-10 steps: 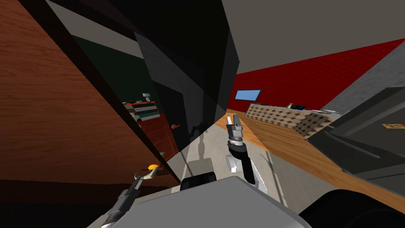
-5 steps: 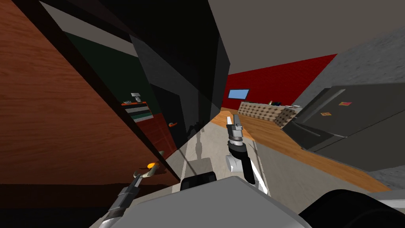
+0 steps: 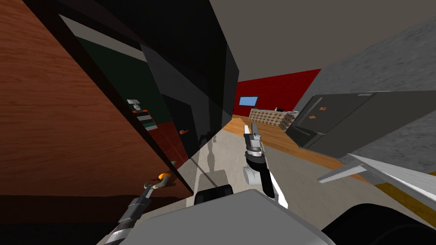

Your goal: Pull the door open

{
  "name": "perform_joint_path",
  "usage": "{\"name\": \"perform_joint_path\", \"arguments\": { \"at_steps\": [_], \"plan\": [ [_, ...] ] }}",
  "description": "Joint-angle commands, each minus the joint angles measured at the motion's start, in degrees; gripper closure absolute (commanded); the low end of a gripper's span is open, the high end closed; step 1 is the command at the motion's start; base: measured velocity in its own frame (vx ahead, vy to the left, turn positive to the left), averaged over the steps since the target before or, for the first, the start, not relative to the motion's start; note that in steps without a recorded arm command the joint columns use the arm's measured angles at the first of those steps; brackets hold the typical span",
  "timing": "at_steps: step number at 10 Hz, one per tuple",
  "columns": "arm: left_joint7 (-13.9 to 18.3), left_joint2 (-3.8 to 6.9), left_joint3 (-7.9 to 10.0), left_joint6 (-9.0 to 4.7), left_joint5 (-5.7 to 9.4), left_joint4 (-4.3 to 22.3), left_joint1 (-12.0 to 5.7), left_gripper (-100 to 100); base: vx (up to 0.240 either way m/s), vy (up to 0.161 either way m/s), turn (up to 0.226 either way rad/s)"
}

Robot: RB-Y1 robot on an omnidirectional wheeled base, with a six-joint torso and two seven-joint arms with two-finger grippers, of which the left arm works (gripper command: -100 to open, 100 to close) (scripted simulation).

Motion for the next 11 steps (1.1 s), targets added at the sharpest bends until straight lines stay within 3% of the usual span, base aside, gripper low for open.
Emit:
{"name": "perform_joint_path", "arguments": {
  "at_steps": [1,2,7,8,9,11],
  "plan": [
    [0.4,-0.32,-0.57,-0.91,-0.27,1.7,-1.1,100,-0.274,0.047,-0.159],
    [0.2,0.1,-0.08,-0.35,0.02,1.0,-0.71,100,-0.117,0.035,-0.032],
    [0.7,0.26,-1.98,-4.0,-1.43,1.5,0.82,100,-0.185,0.066,-0.112],
    [0.7,0.26,-1.98,-4.0,-1.43,1.5,0.82,100,-0.133,0.044,-0.025],
    [0.8,0.33,-2.65,-5.35,-1.94,1.6,1.37,100,-0.177,0.071,-0.126],
    [0.9,0.36,-2.9,-5.87,-2.14,1.6,1.58,100,-0.186,0.062,-0.089]
  ]
}}
